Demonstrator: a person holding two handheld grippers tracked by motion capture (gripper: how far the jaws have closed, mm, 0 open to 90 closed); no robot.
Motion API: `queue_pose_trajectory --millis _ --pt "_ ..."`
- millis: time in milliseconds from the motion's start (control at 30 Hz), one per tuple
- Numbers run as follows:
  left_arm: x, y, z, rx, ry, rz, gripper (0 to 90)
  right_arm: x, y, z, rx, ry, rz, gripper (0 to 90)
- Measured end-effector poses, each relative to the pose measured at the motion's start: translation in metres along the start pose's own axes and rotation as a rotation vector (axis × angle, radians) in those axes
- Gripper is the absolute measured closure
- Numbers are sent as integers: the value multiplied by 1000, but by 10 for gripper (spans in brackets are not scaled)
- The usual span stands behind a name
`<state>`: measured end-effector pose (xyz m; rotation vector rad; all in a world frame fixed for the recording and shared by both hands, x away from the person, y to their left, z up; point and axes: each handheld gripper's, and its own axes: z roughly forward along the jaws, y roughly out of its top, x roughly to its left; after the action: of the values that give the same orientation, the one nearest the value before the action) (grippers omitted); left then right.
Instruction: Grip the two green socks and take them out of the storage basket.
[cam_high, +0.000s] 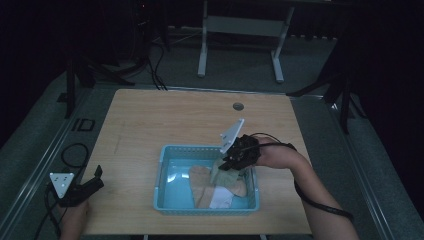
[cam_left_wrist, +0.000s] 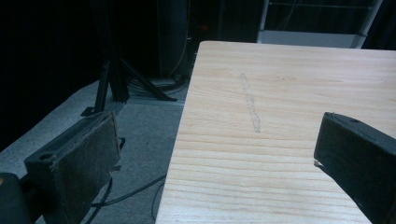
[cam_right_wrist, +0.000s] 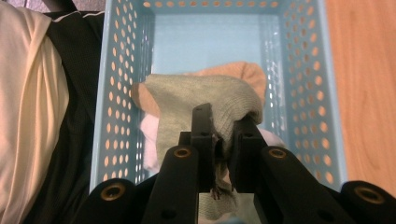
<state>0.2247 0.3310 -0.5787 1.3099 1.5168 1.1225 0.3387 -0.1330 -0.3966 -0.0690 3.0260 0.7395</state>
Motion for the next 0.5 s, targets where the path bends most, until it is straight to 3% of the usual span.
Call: queue_pose_trajectory --millis 233,500 --pt "0 0 0 1 1 -1 4 1 -21 -29 -36 -42 42 826" --pt "0 0 0 1 2 -3 4 5 -56 -56 -51 -86 109 826"
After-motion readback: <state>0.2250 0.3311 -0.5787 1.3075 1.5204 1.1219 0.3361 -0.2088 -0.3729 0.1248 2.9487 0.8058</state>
